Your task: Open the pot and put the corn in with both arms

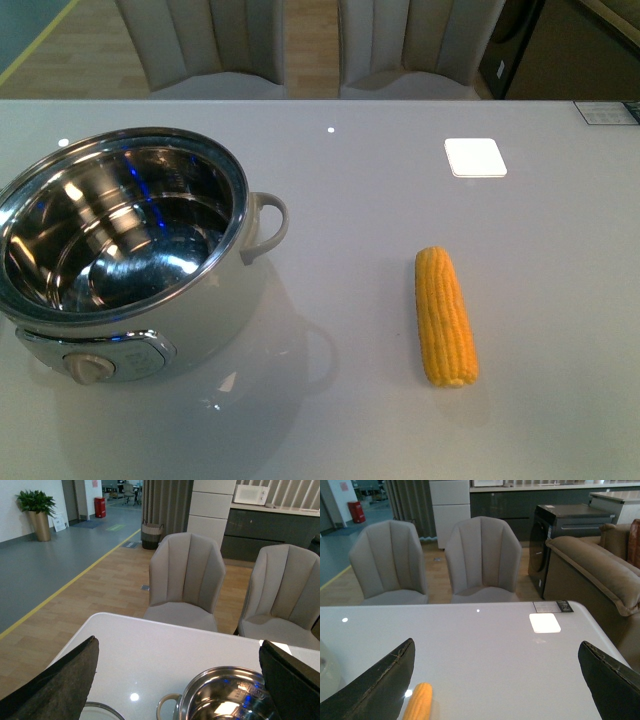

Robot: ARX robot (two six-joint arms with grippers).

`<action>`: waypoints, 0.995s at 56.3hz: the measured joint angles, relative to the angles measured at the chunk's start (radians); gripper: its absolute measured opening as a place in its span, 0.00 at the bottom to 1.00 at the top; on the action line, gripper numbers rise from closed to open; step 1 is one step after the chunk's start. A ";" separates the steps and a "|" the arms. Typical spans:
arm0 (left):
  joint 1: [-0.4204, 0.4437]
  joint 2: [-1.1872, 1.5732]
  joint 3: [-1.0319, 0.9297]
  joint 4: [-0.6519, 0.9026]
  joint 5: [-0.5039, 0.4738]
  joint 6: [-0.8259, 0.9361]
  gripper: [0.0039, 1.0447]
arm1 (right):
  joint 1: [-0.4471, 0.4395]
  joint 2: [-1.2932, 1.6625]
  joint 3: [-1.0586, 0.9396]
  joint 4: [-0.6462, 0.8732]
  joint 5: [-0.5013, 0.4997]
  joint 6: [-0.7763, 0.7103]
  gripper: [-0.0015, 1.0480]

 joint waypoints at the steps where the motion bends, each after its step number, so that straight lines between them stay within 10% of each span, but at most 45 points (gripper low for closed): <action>1: -0.002 -0.011 0.000 -0.012 0.000 0.000 0.93 | 0.000 0.000 0.000 0.000 0.000 0.000 0.91; 23: -0.230 -0.428 -0.047 -0.534 -0.158 0.010 0.92 | 0.000 0.000 0.000 0.000 0.000 0.000 0.91; 29: -0.352 -0.575 -0.123 -0.459 -0.224 0.033 0.66 | 0.000 0.000 0.000 0.000 0.001 0.000 0.91; 45: -0.357 -0.633 -0.181 -0.452 -0.235 0.036 0.03 | 0.000 0.000 0.000 0.000 0.000 0.000 0.91; 56: -0.357 -0.637 -0.181 -0.452 -0.235 0.039 0.03 | 0.000 0.000 0.000 0.000 0.000 0.000 0.91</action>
